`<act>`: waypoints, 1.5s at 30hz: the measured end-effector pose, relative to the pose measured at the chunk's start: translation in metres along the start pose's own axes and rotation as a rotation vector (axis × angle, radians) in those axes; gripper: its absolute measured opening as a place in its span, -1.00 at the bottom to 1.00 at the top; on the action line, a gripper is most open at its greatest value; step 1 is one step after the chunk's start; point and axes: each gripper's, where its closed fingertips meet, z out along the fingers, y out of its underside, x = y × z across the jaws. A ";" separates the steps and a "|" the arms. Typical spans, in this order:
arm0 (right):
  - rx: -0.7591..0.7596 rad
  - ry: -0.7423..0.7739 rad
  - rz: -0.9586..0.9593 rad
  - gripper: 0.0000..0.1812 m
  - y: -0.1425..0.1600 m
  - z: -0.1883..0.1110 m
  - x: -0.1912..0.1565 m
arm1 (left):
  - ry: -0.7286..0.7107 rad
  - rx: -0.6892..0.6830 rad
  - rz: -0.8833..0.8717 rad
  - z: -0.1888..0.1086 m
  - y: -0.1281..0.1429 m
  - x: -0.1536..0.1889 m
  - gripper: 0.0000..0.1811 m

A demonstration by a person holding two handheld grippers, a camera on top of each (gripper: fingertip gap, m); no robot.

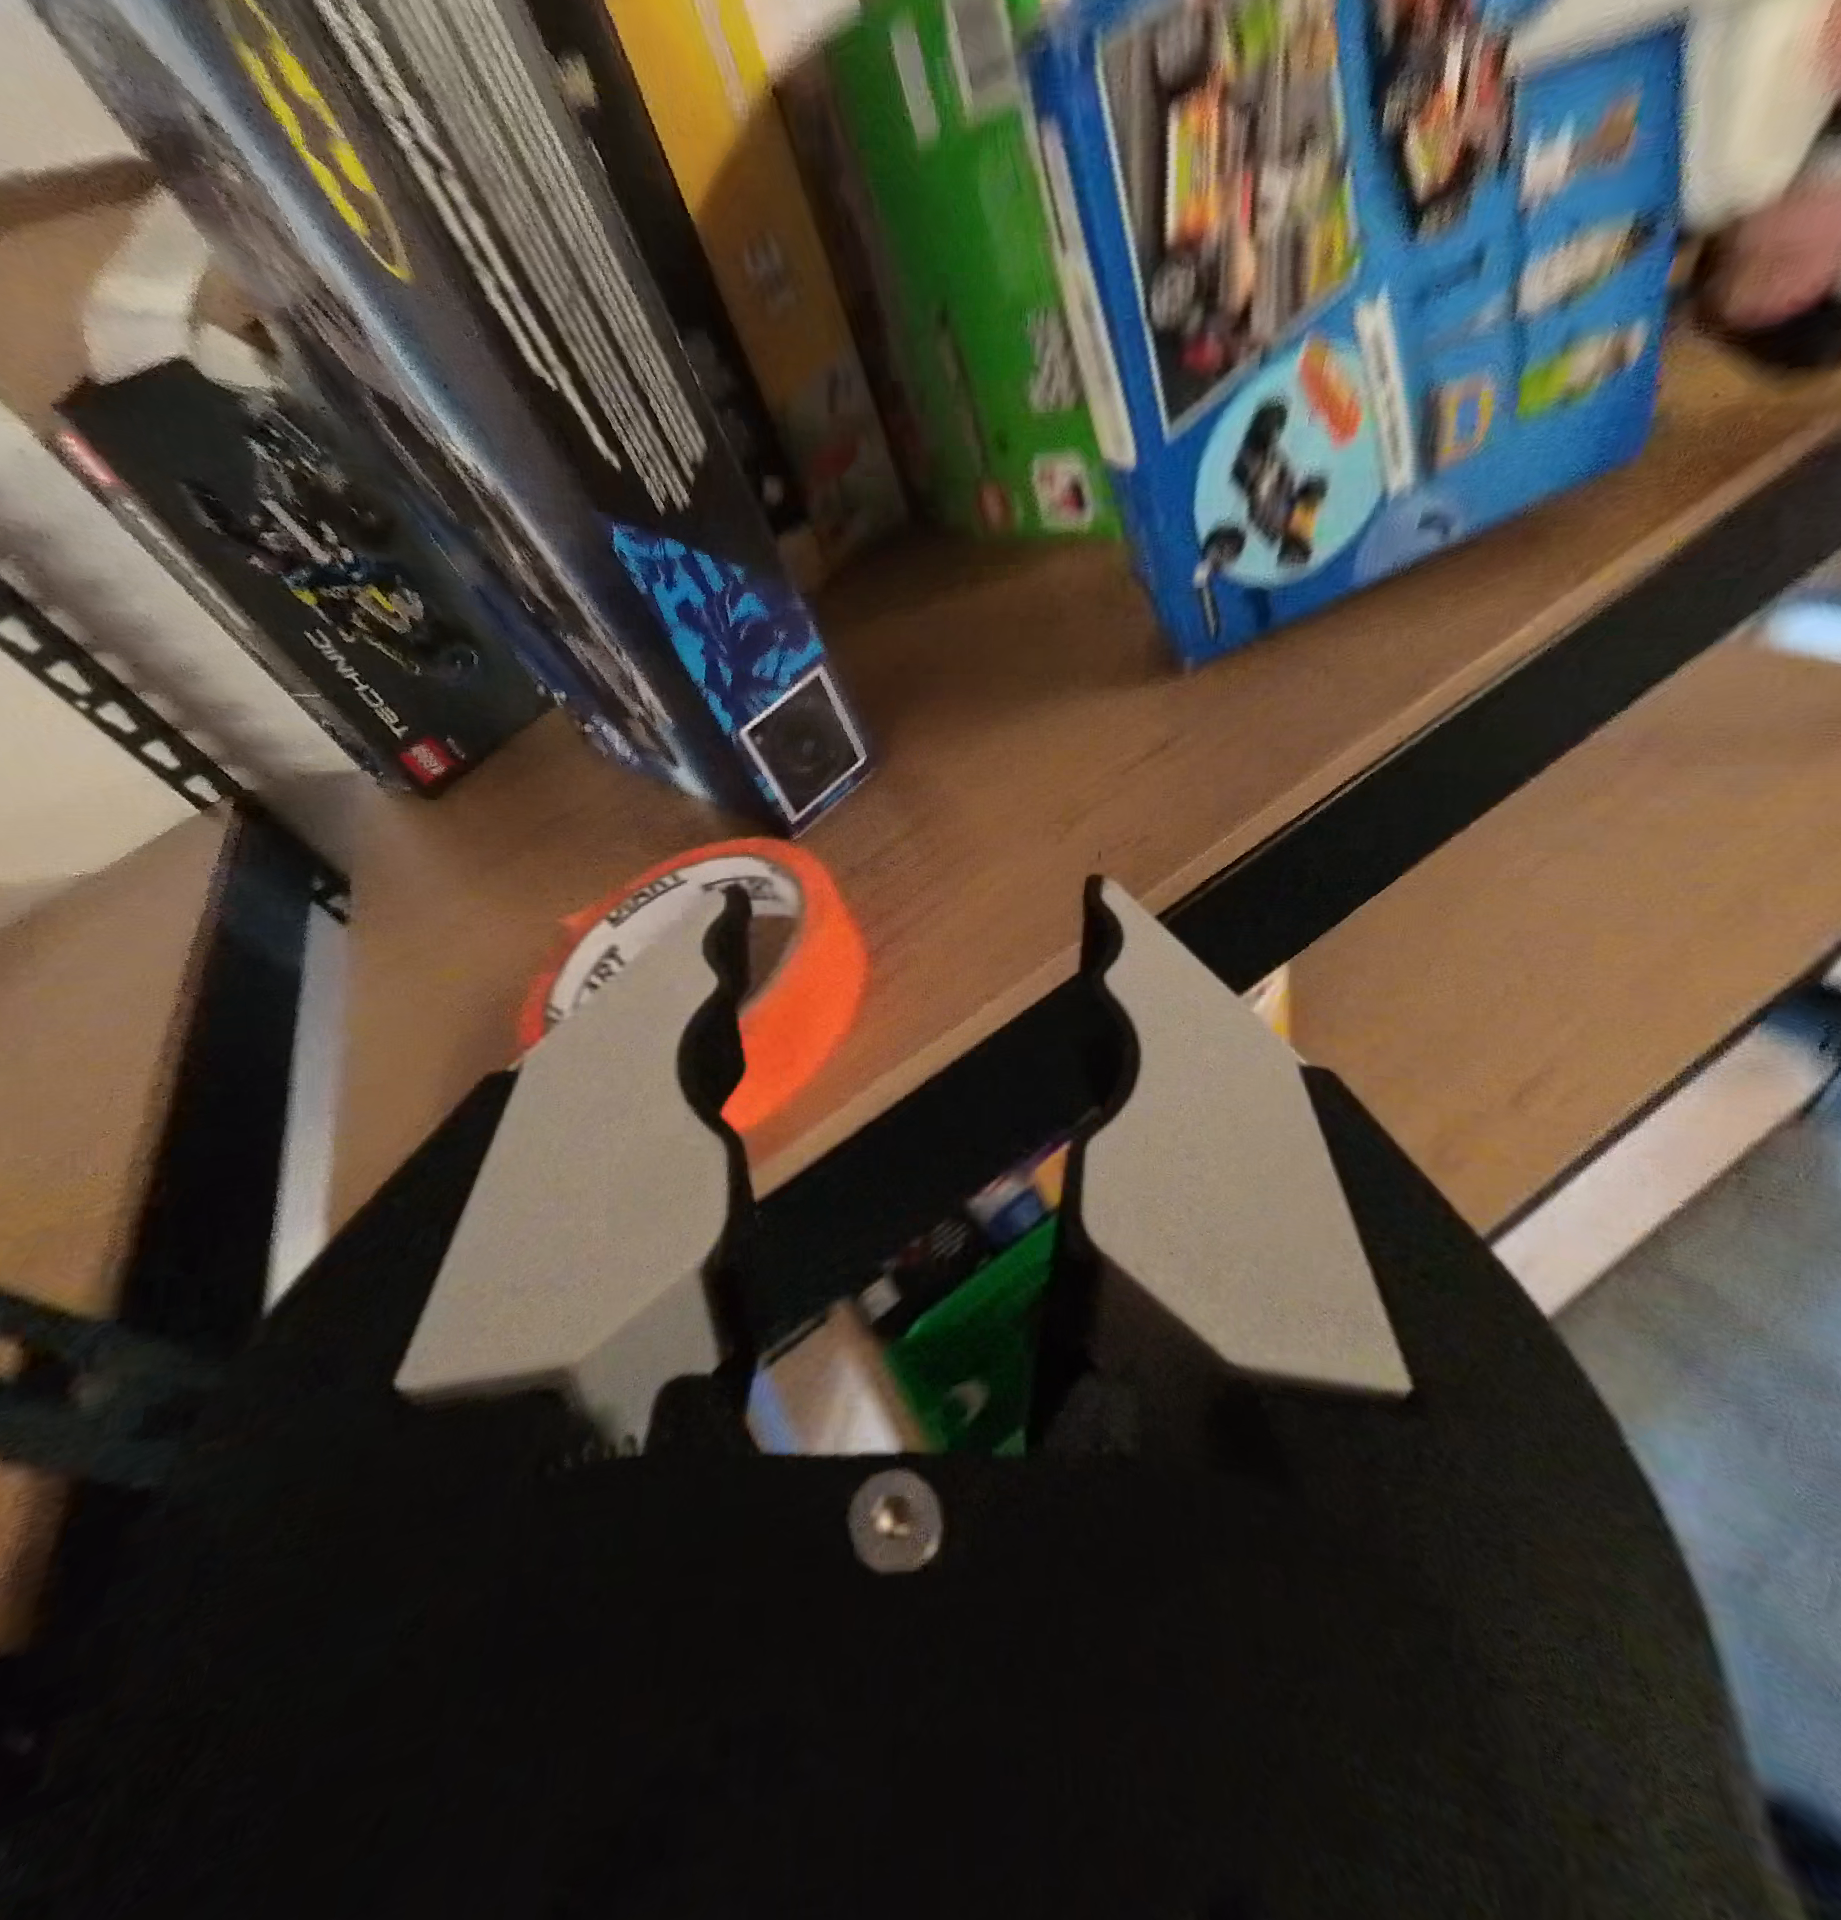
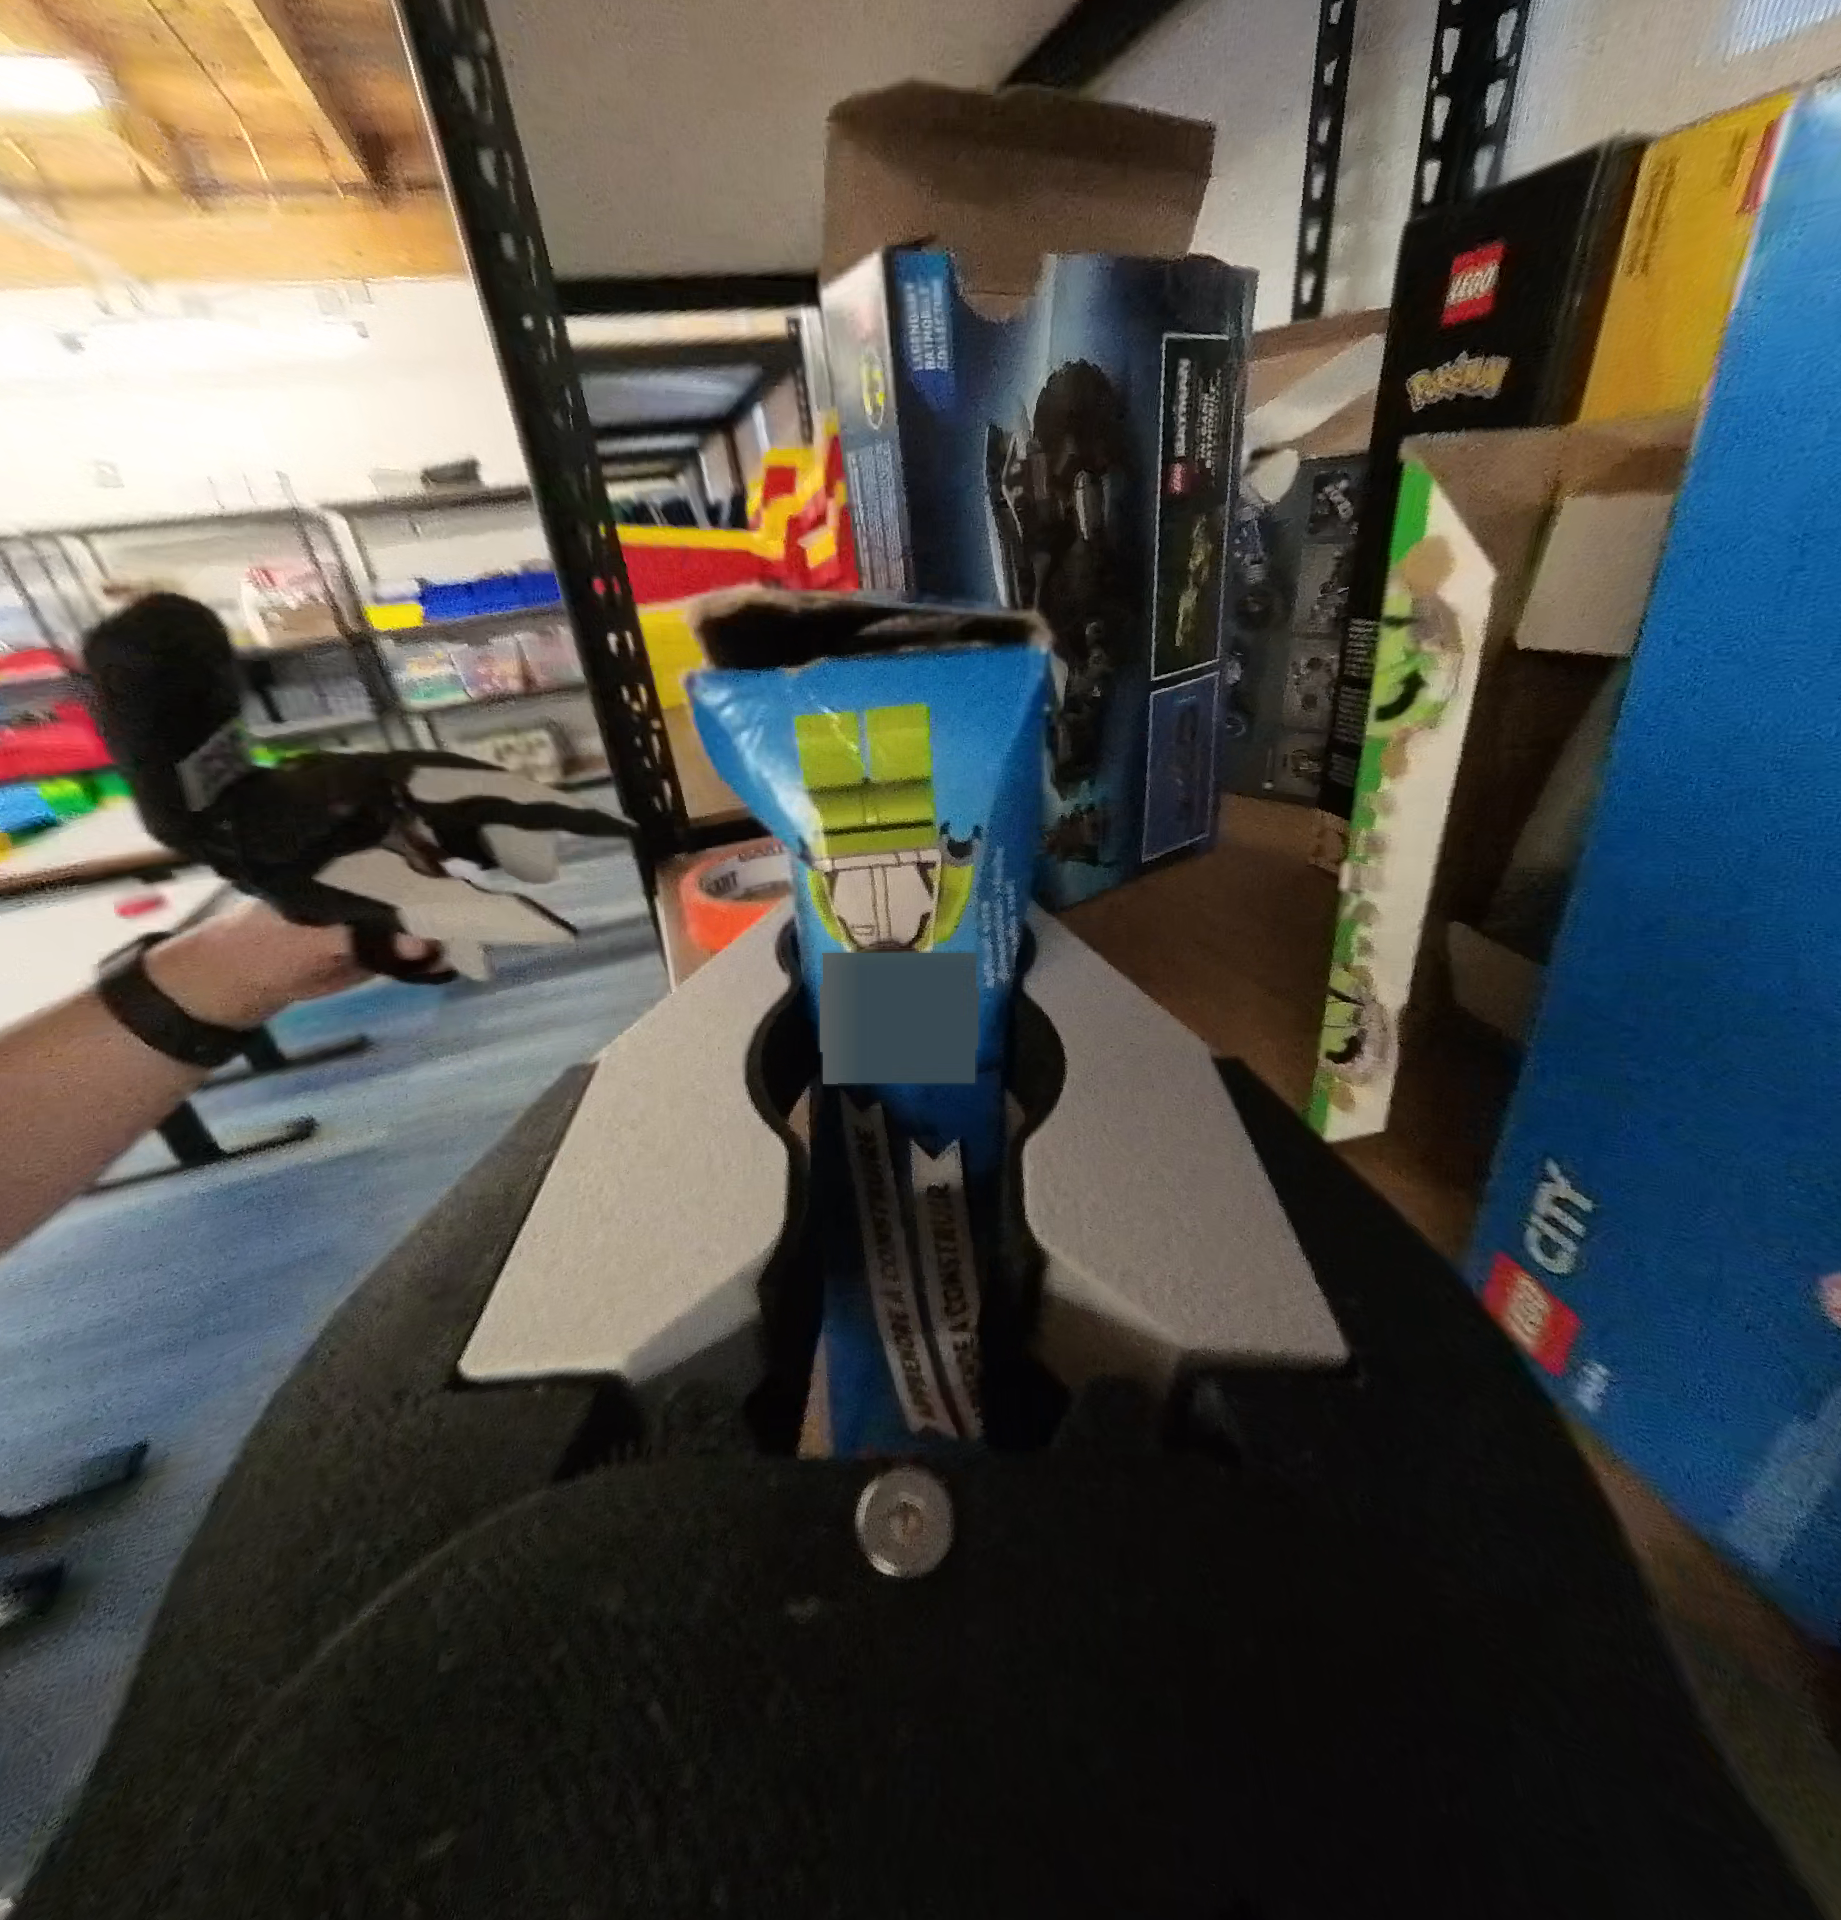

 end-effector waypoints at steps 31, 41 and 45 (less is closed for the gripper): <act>0.210 0.059 -0.102 -0.41 -0.032 -0.090 -0.047 | 0.429 0.347 -0.332 0.006 -0.099 0.126 -0.91; 0.142 -0.644 0.582 -0.43 -0.017 -0.110 -0.137 | 0.323 0.457 0.138 0.019 -0.155 0.253 -0.91; 0.233 -0.850 0.656 -0.81 -0.035 -0.138 -0.146 | 0.380 0.503 0.244 0.019 -0.164 0.293 -0.91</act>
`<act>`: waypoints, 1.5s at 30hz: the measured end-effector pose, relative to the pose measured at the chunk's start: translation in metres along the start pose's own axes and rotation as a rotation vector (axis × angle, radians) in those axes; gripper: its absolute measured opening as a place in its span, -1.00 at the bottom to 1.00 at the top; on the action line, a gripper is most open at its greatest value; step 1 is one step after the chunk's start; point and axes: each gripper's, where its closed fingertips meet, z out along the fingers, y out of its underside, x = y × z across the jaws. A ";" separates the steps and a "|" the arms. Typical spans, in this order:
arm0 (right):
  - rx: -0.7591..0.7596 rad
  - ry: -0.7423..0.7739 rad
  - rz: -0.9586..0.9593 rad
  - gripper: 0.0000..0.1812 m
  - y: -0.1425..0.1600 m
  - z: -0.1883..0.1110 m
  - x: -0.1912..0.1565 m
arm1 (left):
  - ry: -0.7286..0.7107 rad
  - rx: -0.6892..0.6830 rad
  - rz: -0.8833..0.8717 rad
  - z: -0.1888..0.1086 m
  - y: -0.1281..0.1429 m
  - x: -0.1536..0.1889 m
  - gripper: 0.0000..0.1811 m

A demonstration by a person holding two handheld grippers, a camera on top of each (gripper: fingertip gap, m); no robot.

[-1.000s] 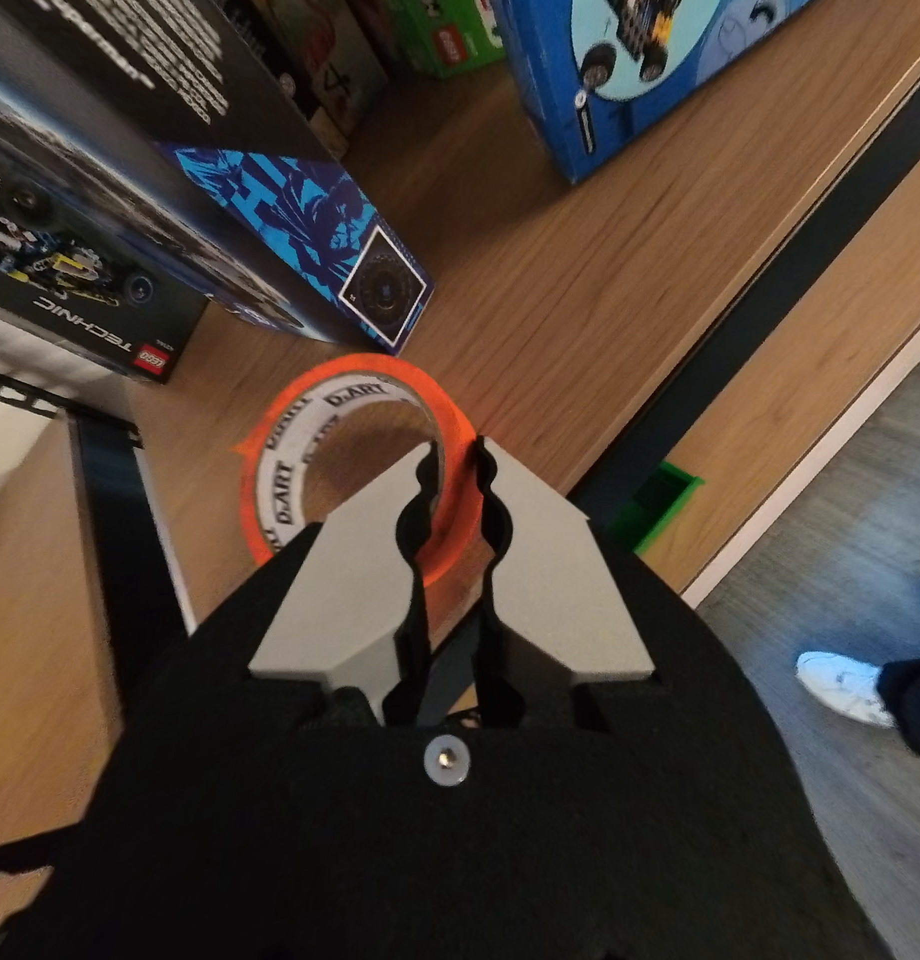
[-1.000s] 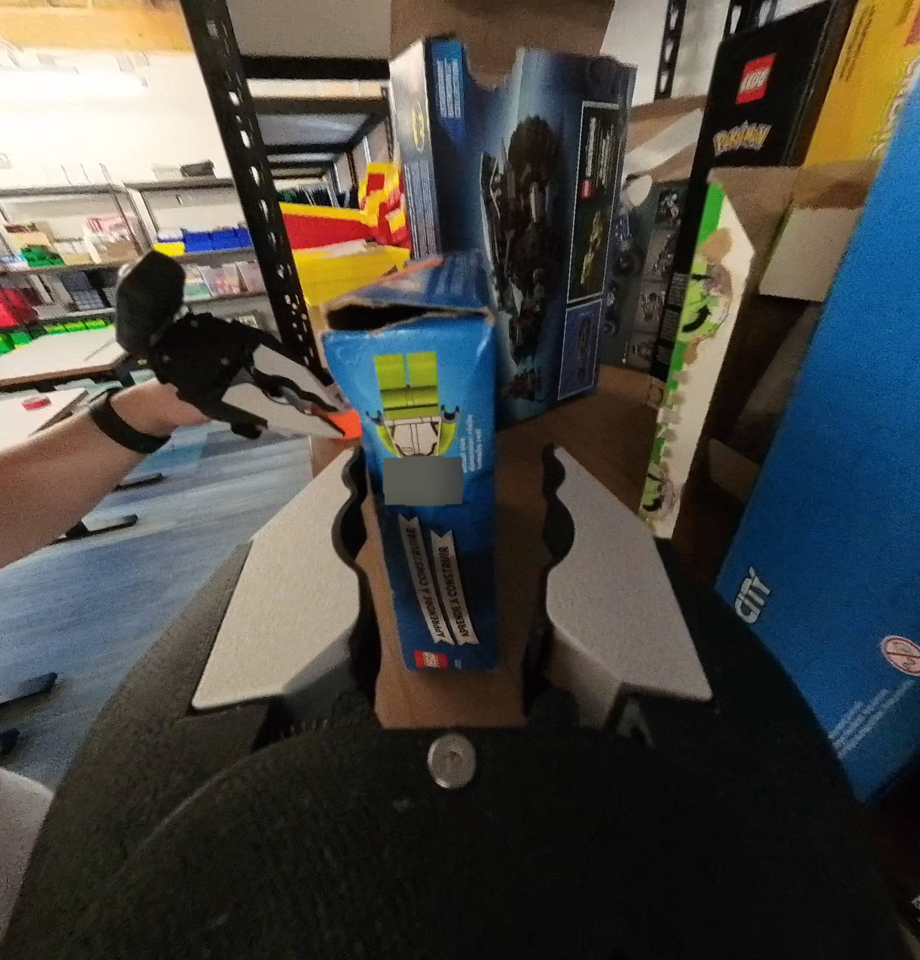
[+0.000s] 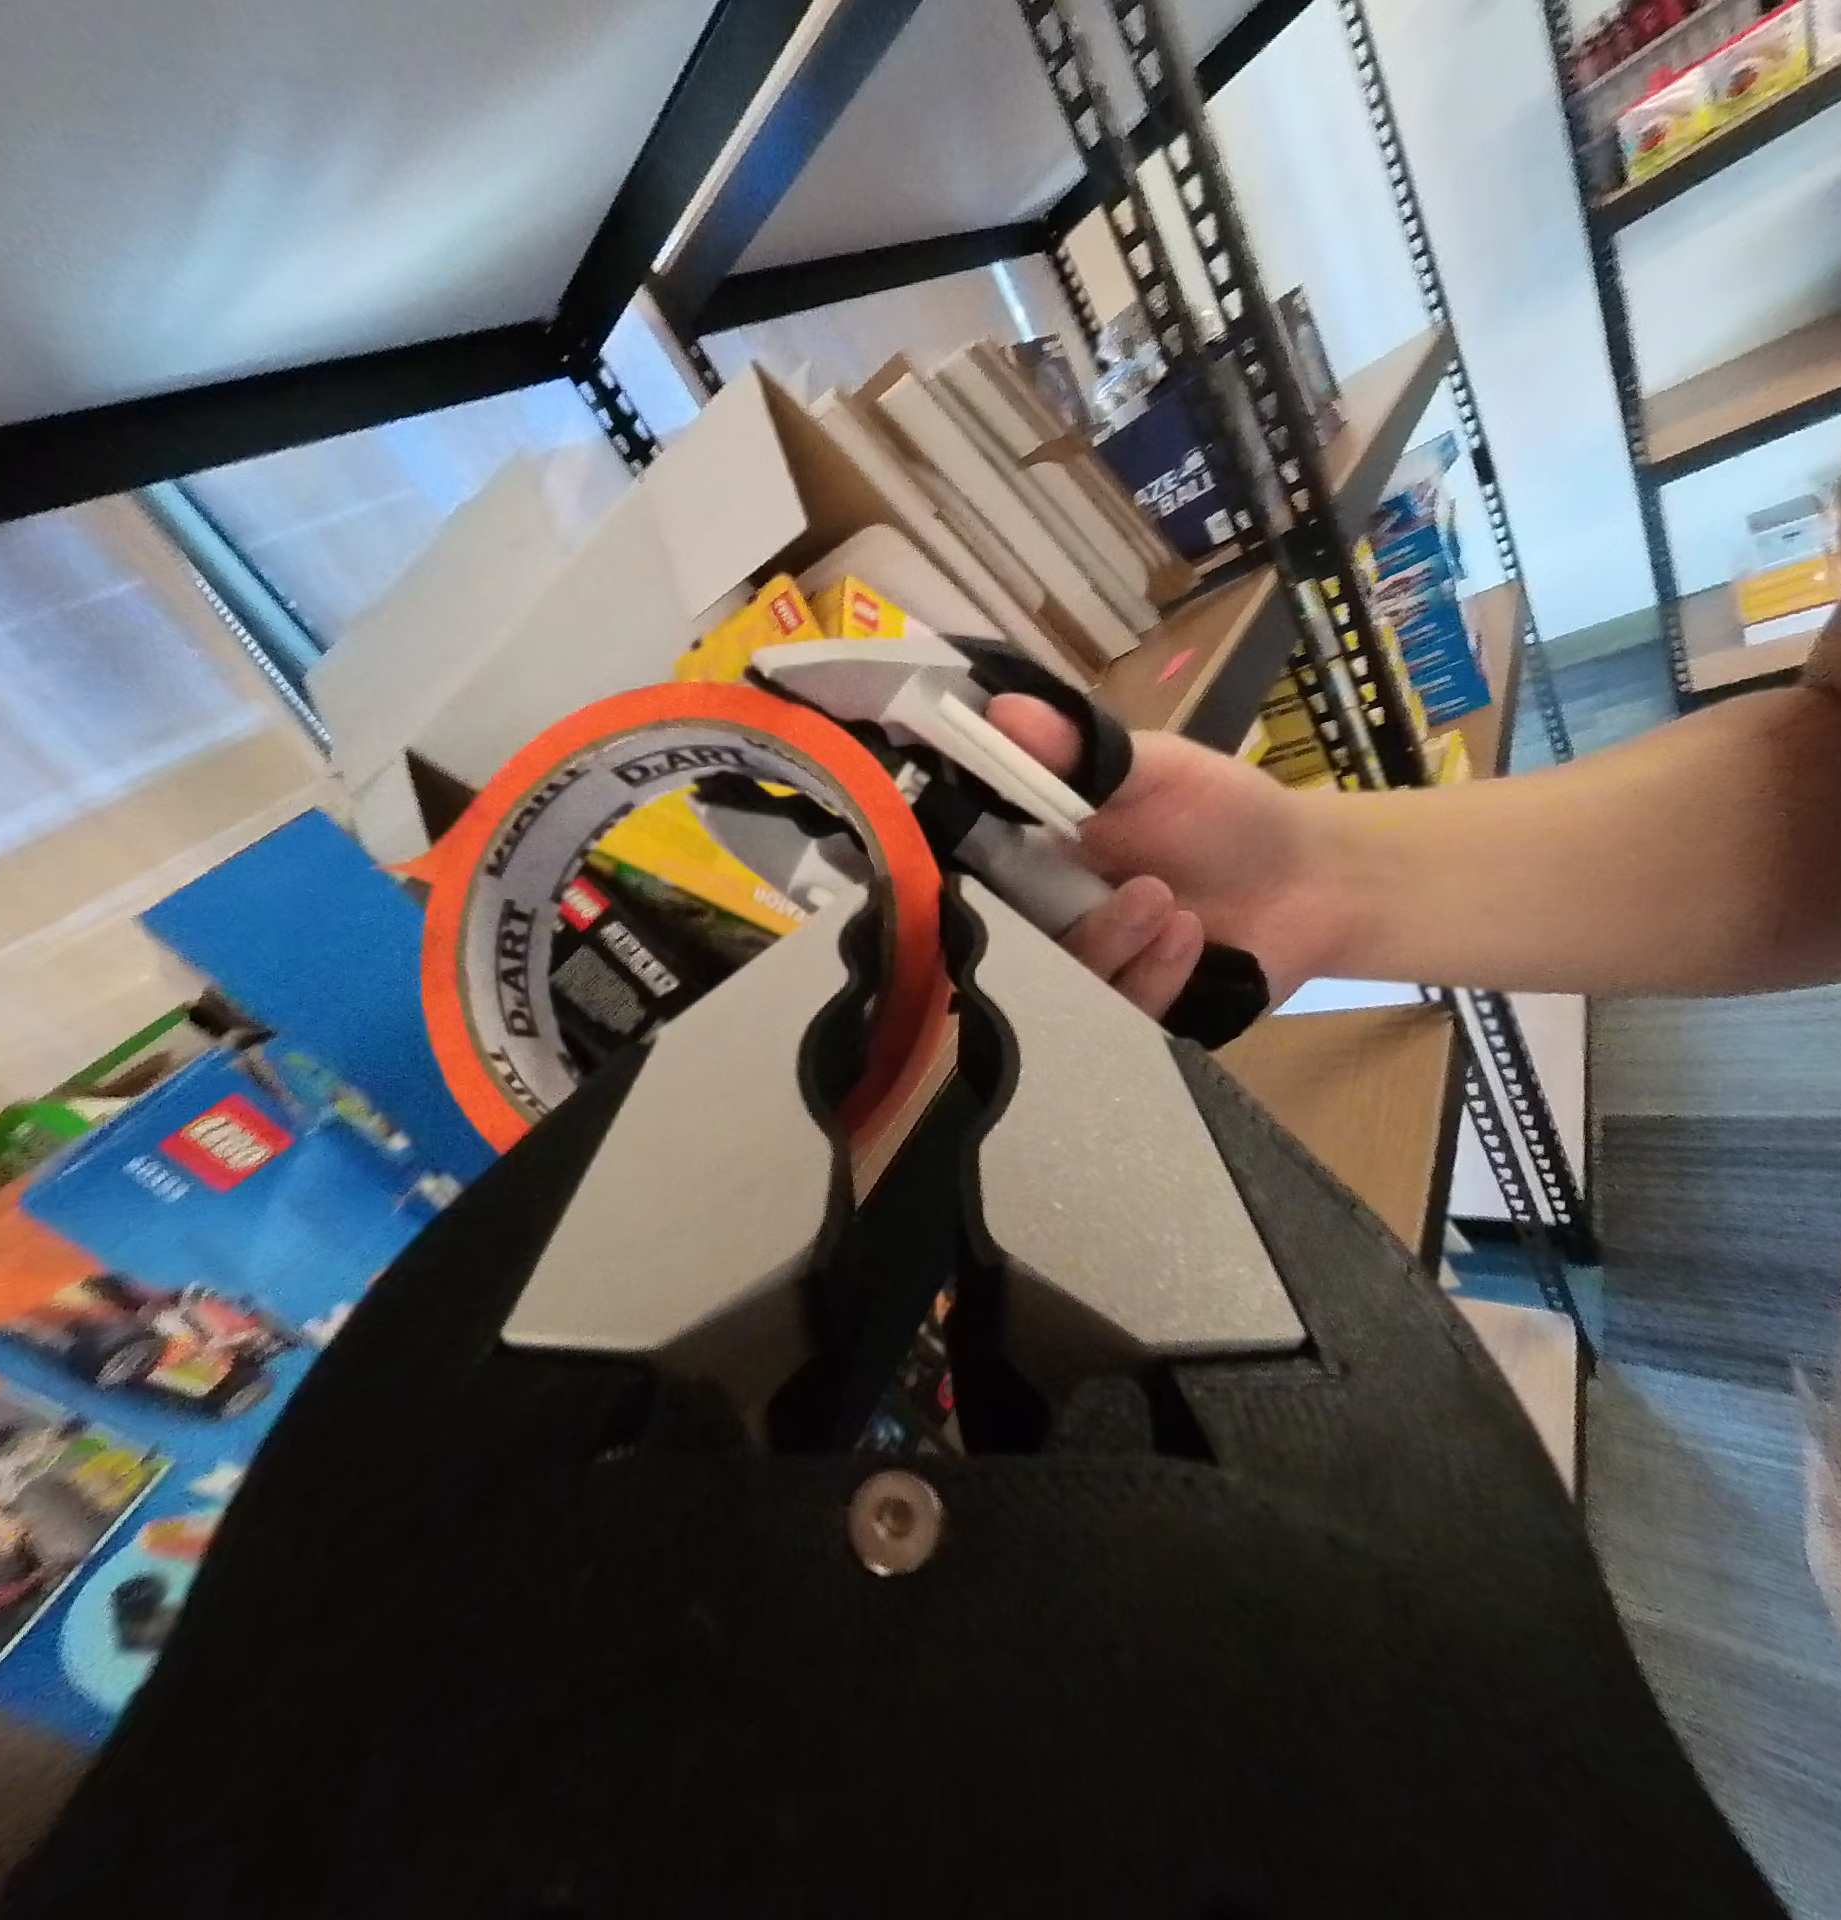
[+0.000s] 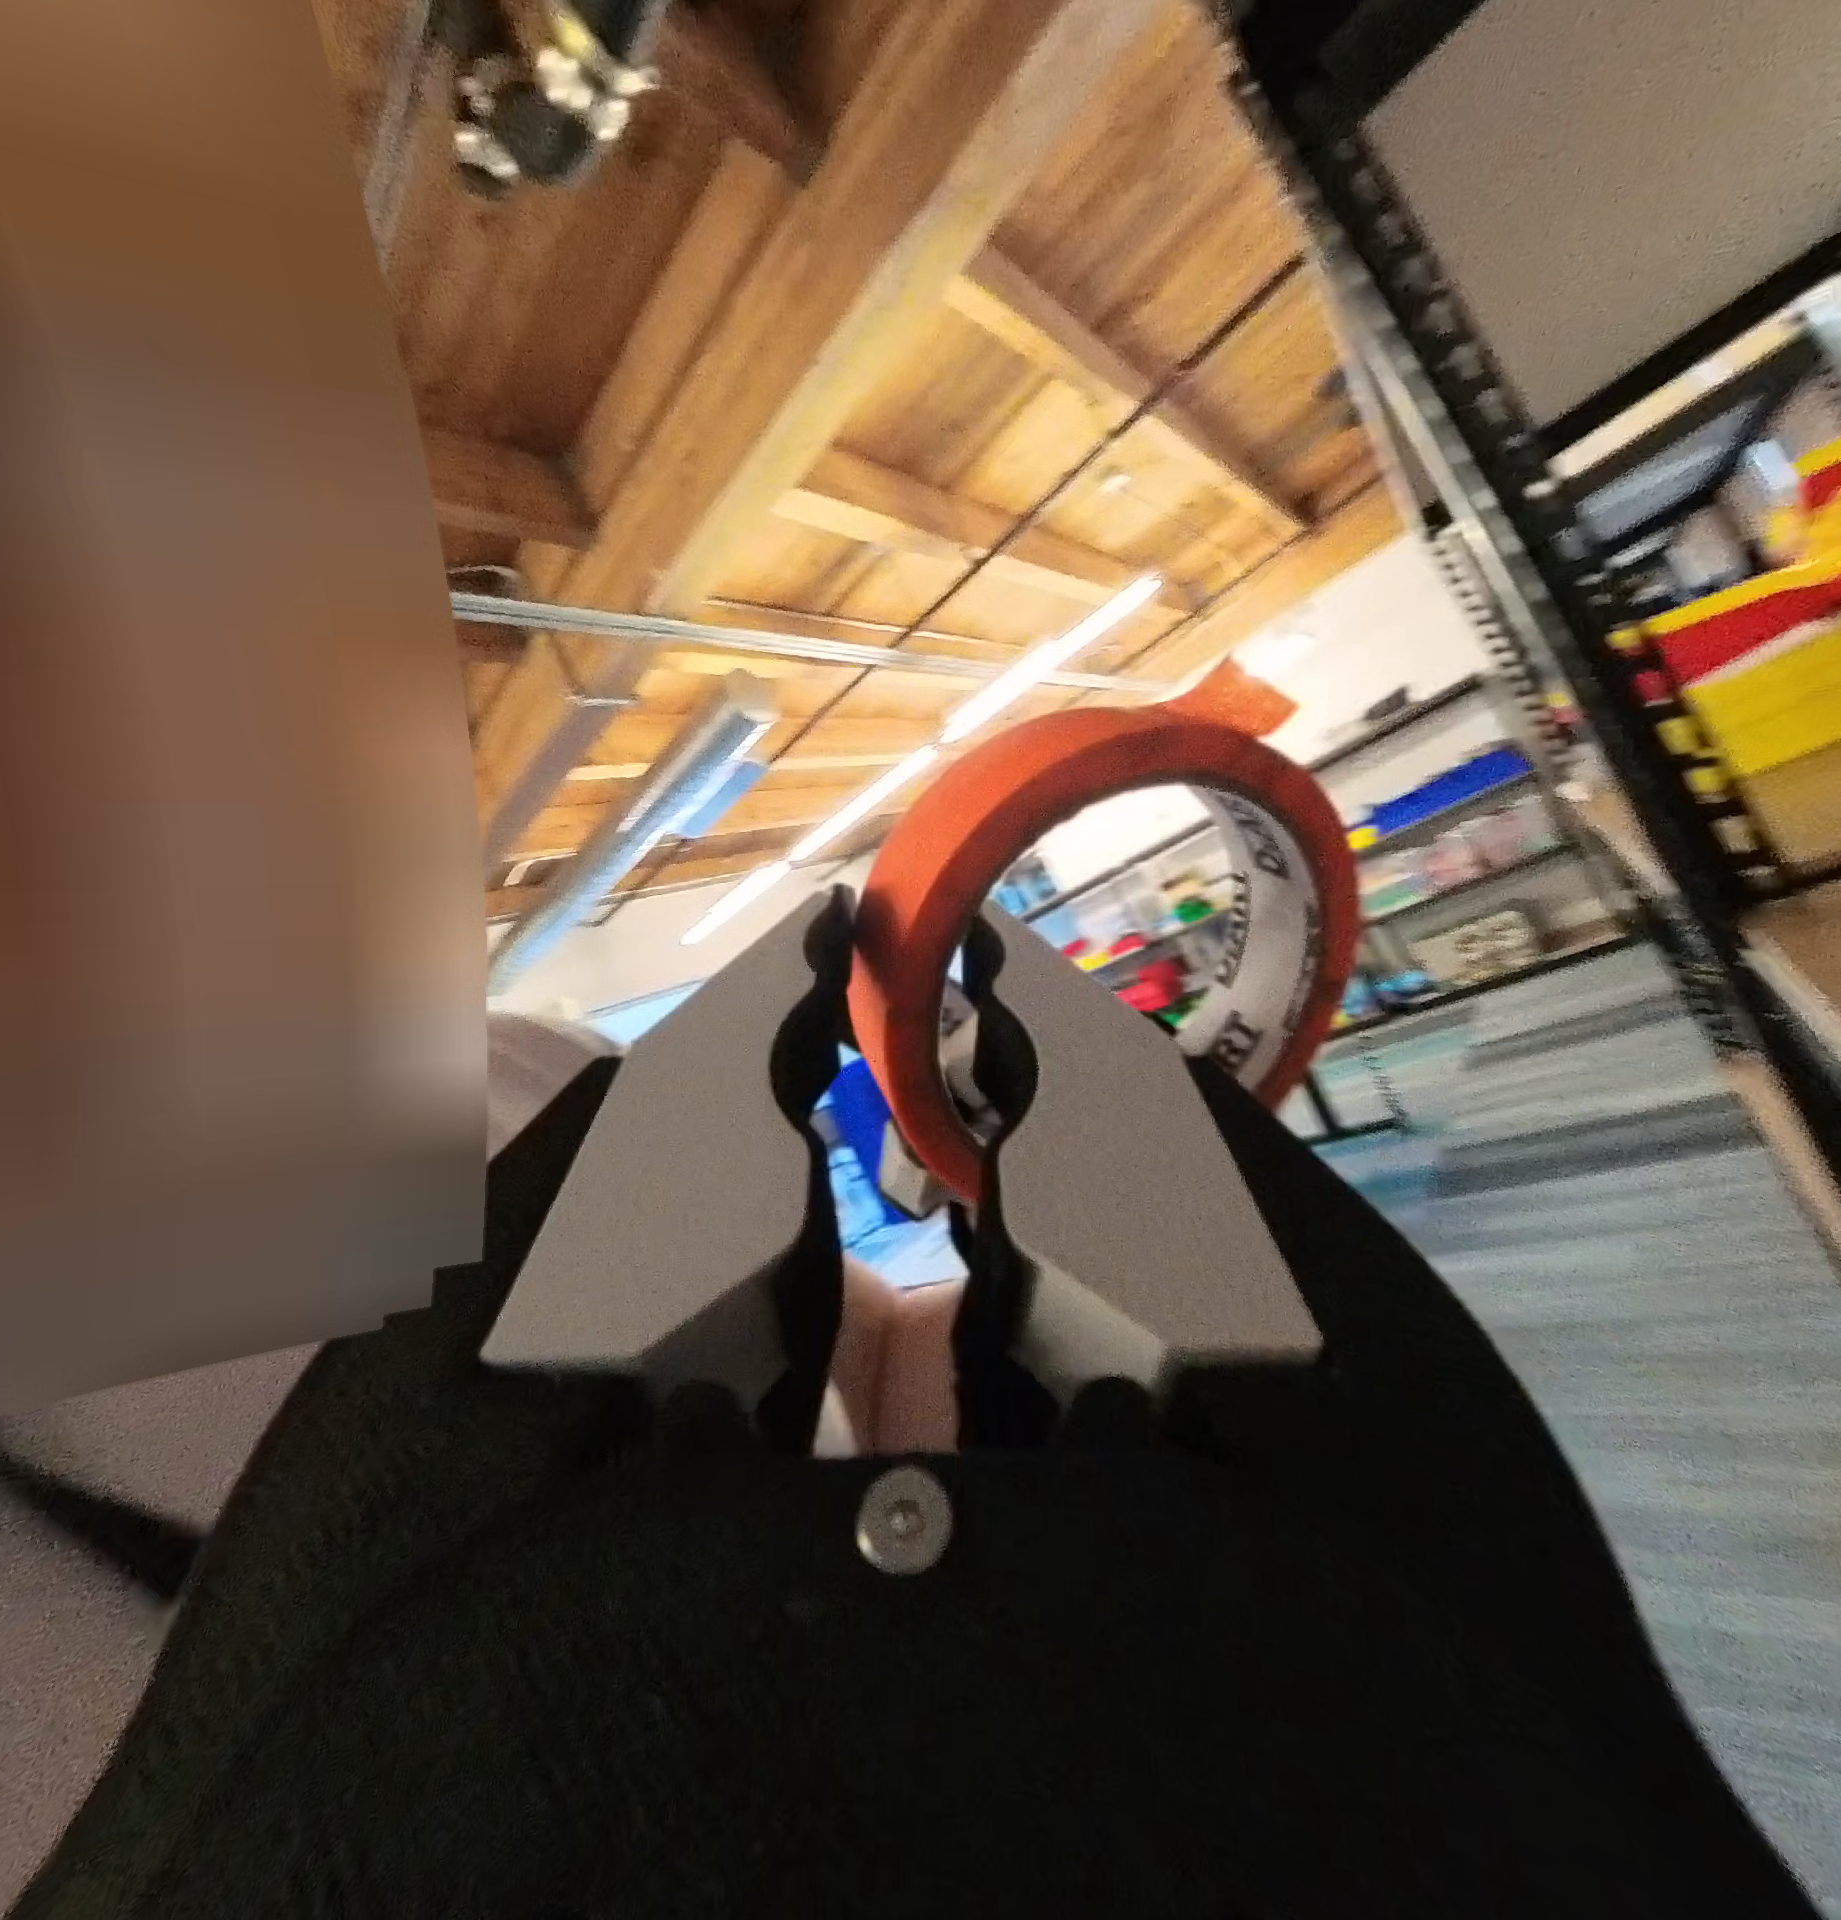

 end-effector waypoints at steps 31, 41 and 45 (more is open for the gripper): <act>-0.810 0.350 -0.500 -0.92 0.031 -0.055 0.025 | 0.289 -0.483 -0.364 0.035 0.006 -0.062 -1.00; -0.643 0.356 0.017 -0.90 0.018 -0.052 0.042 | 0.243 -0.694 -0.285 0.032 0.009 -0.079 -1.00; -0.594 0.342 0.126 -0.90 0.011 -0.052 0.045 | 0.272 -0.778 -0.273 0.037 0.002 -0.083 -1.00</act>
